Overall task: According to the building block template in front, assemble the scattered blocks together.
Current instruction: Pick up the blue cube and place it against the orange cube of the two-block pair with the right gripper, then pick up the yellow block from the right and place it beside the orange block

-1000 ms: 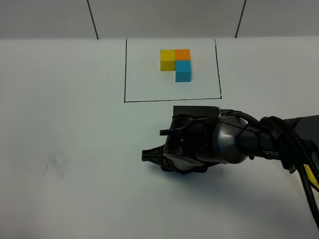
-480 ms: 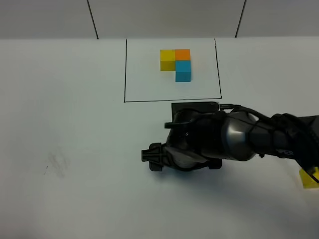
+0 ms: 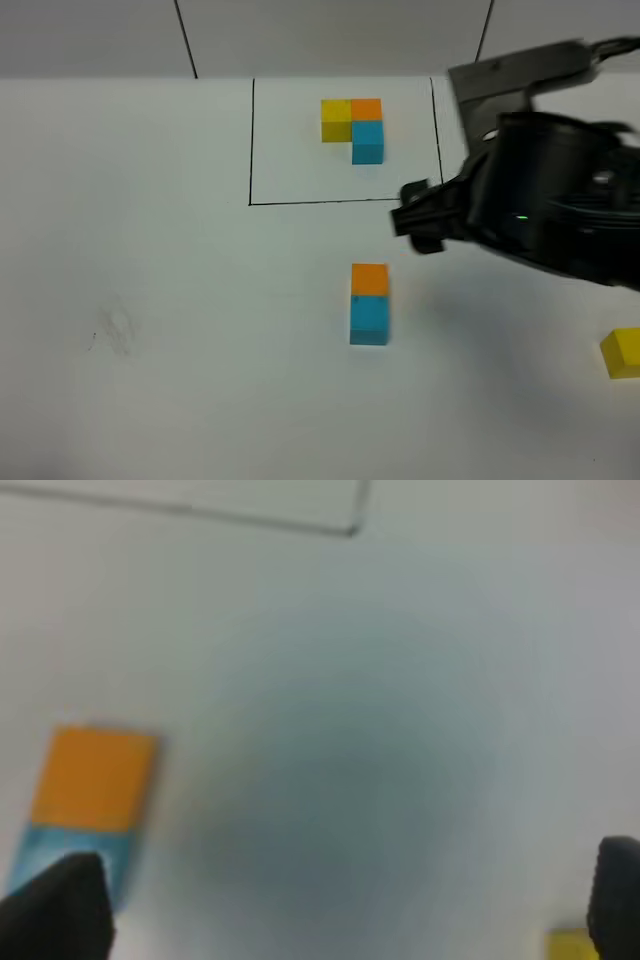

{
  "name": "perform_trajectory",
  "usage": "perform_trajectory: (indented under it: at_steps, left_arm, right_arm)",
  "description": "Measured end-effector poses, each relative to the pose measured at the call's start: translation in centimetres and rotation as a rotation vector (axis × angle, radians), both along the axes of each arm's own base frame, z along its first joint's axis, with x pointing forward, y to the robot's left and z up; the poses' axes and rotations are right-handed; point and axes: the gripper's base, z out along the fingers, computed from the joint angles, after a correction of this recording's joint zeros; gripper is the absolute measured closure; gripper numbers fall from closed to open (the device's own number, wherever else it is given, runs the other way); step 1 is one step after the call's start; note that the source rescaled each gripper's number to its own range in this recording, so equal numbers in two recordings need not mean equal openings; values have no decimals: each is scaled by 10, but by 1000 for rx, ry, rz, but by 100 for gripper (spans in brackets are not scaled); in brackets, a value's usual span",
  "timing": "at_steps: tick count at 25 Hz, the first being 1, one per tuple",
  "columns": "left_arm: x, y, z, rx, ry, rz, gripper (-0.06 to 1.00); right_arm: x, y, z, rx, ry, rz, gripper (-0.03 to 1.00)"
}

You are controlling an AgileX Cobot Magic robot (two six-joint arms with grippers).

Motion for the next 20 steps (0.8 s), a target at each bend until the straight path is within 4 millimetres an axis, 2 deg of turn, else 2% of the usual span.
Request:
perform_trajectory:
  at_steps: [5,9,12,15,18,20]
  left_arm:
    - [0,0,0,0,0,0,38]
    - [0,0,0,0,0,0,38]
    - [0,0,0,0,0,0,38]
    - [0,0,0,0,0,0,38]
    - [0,0,0,0,0,0,38]
    - [0,0,0,0,0,0,38]
  right_arm:
    - [-30,-60,73,32,-220,9,1]
    - [-60,-118,109,99,-308,-33,2]
    - [-87,-161,124,144,-365,-123,4]
    - [-113,-189,132,134,-401,-184,5]
    - [-120,-197,130,131,-367,-209,5]
    - [-114,-196,124,119,-316,-214,5]
